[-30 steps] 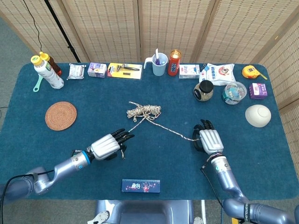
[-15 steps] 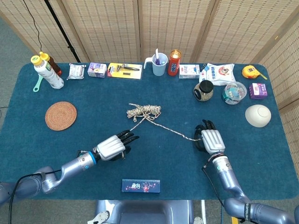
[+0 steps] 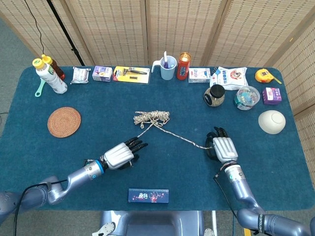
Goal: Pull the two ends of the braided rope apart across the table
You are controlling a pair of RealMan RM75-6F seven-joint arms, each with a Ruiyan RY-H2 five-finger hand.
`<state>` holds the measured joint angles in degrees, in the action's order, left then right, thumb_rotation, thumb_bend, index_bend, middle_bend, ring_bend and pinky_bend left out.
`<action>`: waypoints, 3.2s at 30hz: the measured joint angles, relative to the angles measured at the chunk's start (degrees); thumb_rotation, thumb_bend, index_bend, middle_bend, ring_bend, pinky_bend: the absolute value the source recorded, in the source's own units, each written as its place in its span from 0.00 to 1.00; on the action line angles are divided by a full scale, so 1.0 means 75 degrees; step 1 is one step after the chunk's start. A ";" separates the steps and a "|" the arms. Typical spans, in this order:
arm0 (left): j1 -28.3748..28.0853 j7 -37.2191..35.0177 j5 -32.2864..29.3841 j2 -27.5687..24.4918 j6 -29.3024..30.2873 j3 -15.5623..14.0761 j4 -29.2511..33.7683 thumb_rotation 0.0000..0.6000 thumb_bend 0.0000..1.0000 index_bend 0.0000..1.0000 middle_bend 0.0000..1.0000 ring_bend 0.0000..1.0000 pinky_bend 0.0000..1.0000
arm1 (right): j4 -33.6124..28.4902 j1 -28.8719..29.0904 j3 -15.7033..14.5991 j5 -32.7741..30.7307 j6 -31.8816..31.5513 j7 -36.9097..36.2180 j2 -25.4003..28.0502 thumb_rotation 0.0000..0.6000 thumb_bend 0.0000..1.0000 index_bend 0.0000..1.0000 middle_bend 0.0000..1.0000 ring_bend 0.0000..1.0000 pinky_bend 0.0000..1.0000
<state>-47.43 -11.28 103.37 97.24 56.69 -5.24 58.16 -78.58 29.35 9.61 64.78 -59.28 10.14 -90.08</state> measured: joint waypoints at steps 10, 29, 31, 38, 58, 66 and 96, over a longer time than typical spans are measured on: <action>-0.0053 0.0012 -0.0121 0.0084 -0.0003 -0.0043 -0.0055 1.00 0.35 0.53 0.02 0.00 0.00 | 0.0020 -0.0027 -0.0010 -0.0012 0.0015 -0.0008 0.0019 1.00 0.52 0.62 0.28 0.04 0.00; -0.0095 0.0034 -0.0256 0.0127 0.0033 -0.0149 -0.0088 1.00 0.42 0.57 0.08 0.00 0.00 | 0.0034 -0.0054 -0.0013 -0.0040 0.0044 -0.0010 0.0016 1.00 0.52 0.62 0.28 0.05 0.00; -0.0100 0.0047 -0.0263 0.0130 0.0033 -0.0161 -0.0092 1.00 0.43 0.57 0.08 0.00 0.00 | 0.0031 -0.0058 -0.0009 -0.0044 0.0042 -0.0014 0.0018 1.00 0.52 0.62 0.28 0.05 0.00; -0.0115 0.0081 -0.0300 0.0138 0.0042 -0.0174 -0.0112 1.00 0.45 0.57 0.08 0.00 0.00 | 0.0015 -0.0072 -0.0014 -0.0047 0.0046 -0.0018 0.0028 1.00 0.52 0.62 0.28 0.05 0.00; -0.0133 0.0159 -0.0373 0.0144 0.0099 -0.0211 -0.0124 1.00 0.51 0.59 0.08 0.00 0.00 | 0.0005 -0.0093 0.0002 -0.0044 0.0035 -0.0045 0.0026 1.00 0.52 0.63 0.28 0.05 0.00; -0.0020 0.0133 -0.0468 0.0005 0.0226 -0.0223 -0.0094 1.00 0.52 0.59 0.08 0.00 0.00 | -0.0051 -0.0104 0.0021 0.0006 -0.0033 -0.0057 0.0050 1.00 0.53 0.64 0.29 0.06 0.00; 0.1163 -0.0257 -0.1138 -0.1940 0.1492 -0.0064 0.0498 1.00 0.53 0.61 0.09 0.00 0.00 | -0.0749 -0.0362 0.0232 0.0385 -0.0759 -0.0178 0.0893 1.00 0.54 0.66 0.31 0.08 0.00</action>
<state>-38.71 -13.21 94.84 82.69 67.88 -5.72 61.90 -84.19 26.64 11.35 67.66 -64.97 8.81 -83.38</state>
